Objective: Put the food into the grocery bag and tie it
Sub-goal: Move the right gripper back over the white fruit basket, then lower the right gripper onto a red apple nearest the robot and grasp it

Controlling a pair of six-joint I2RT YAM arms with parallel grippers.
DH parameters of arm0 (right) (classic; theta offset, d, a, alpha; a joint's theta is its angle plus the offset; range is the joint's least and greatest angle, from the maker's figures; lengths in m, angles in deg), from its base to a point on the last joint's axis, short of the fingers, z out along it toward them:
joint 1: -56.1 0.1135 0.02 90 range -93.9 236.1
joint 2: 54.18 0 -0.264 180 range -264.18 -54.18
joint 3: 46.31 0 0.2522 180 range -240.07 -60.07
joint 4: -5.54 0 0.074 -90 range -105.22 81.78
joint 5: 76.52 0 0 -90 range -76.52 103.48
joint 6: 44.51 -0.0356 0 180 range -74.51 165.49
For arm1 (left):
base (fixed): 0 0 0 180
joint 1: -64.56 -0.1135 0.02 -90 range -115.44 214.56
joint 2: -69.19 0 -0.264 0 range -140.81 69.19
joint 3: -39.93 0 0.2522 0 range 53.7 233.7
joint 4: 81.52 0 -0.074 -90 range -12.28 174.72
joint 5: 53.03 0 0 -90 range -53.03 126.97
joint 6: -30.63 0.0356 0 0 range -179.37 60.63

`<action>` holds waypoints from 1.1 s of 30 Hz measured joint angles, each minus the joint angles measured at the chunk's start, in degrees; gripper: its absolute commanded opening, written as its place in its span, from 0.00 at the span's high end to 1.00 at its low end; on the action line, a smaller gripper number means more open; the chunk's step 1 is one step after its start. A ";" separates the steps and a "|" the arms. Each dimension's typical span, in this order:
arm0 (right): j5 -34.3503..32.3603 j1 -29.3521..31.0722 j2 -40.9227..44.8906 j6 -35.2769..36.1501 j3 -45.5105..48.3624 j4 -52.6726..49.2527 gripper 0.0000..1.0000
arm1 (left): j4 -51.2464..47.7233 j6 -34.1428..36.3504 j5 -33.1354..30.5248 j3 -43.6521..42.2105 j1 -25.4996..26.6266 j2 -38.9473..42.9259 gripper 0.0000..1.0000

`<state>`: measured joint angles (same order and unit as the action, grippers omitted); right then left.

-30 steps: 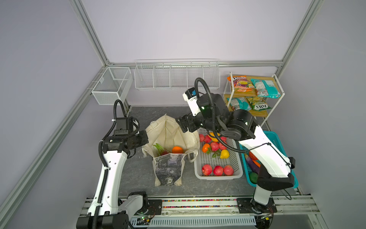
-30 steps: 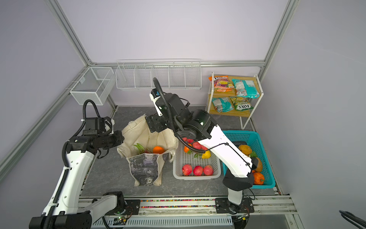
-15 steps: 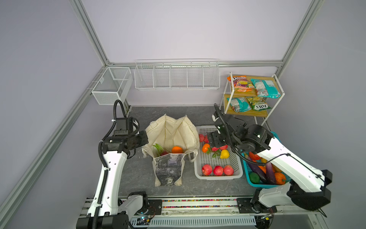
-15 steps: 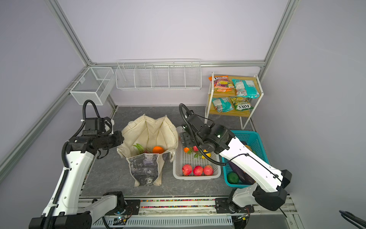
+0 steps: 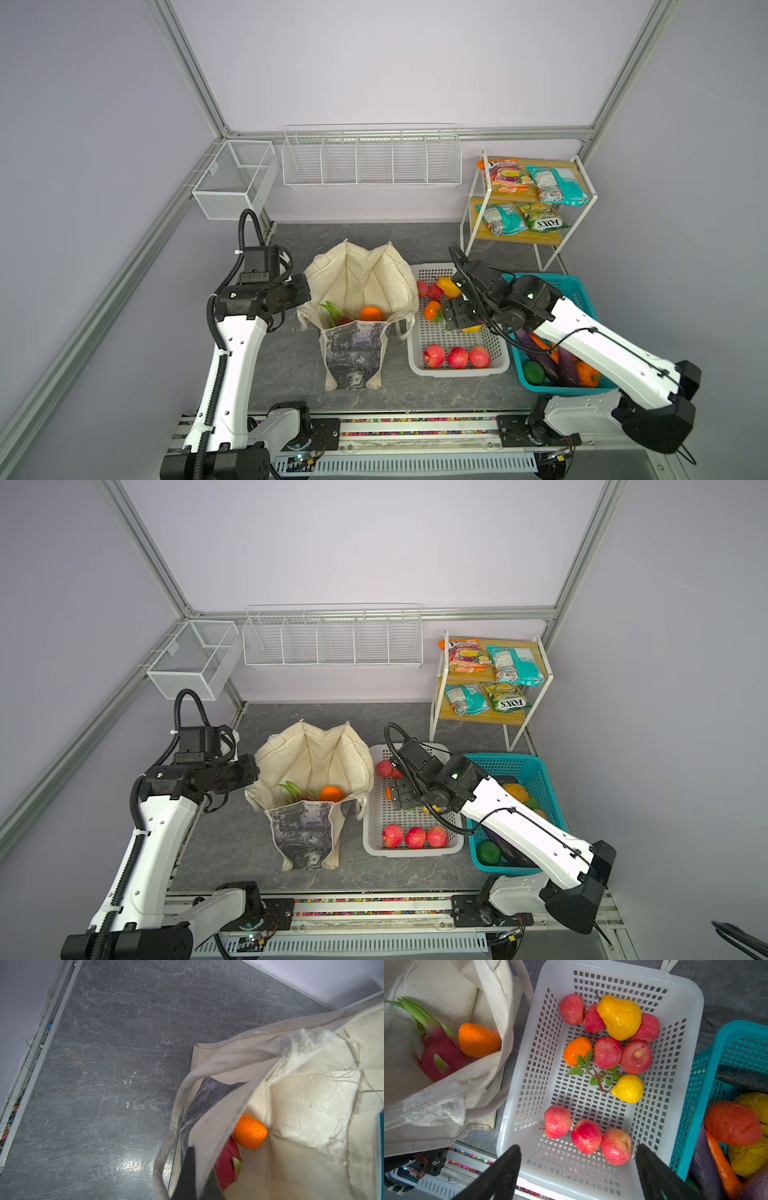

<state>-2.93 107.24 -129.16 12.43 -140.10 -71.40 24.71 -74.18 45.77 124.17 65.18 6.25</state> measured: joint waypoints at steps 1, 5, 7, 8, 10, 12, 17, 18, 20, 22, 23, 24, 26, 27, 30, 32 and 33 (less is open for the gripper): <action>0.46 -0.09 0.00 0.00 0.37 0.00 0.09 | 0.00 -0.02 0.00 0.00 0.00 -0.04 1.00; 2.93 -0.35 0.00 -0.20 2.58 0.28 0.04 | 0.00 -0.02 -0.02 0.00 0.00 -0.04 1.00; 4.20 -0.37 0.00 -0.42 4.00 0.94 0.03 | -0.02 -0.02 -0.13 0.00 0.00 -0.02 1.00; 4.83 -0.37 -0.02 -0.52 4.85 1.29 0.03 | -0.07 -0.02 -0.20 0.00 0.00 0.02 1.00; 5.92 -0.37 -0.11 -0.79 6.14 1.79 0.02 | -0.11 -0.02 -0.31 0.00 0.00 0.17 1.00; 7.19 -0.39 -0.39 -0.87 7.13 2.58 0.01 | -0.31 -0.02 -0.44 0.00 0.00 0.35 1.00; 9.70 -0.42 -2.99 -0.83 8.85 4.33 0.00 | -0.57 -0.02 -0.85 0.00 0.00 0.68 1.00; 10.16 -0.42 -3.50 -0.83 9.25 4.70 0.01 | -0.57 -0.02 -0.92 -0.04 0.00 0.72 1.00; 11.10 -0.42 -4.72 -0.79 10.10 5.38 0.01 | -0.57 -0.02 -1.07 -0.22 0.00 0.83 1.00; 11.87 -0.42 -5.57 -0.79 10.56 5.81 0.02 | -0.57 0.00 -1.14 -0.31 0.00 0.83 1.00; 12.20 -0.42 -5.97 -0.81 10.73 6.16 0.03 | -0.57 0.00 -1.22 -0.31 0.00 0.83 1.00; 12.59 -0.42 -6.34 -0.79 10.82 6.38 0.03 | -0.57 -0.02 -1.27 -0.31 0.00 0.83 1.00; 13.16 -0.42 -7.02 -0.68 10.93 6.88 0.04 | -0.57 0.00 -1.29 -0.31 0.00 0.83 1.00; 13.44 -0.42 -7.43 -0.57 10.99 7.10 0.04 | -0.55 0.00 -1.29 -0.33 0.00 0.83 1.00; 14.29 -0.42 -8.81 -0.15 11.39 7.65 0.05 | -0.50 0.00 -1.29 -0.39 0.00 0.83 1.00; 14.99 -0.42 -9.88 0.09 11.78 8.37 0.06 | -0.42 0.00 -1.31 -0.55 0.00 0.83 1.00; 15.23 -0.42 -10.34 0.13 11.96 8.70 0.06 | -0.37 0.00 -1.33 -0.63 0.00 0.83 1.00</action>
<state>12.31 106.82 -139.50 12.56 -128.14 -62.70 24.34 -74.18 44.44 123.54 65.18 7.08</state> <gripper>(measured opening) 0.945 0.047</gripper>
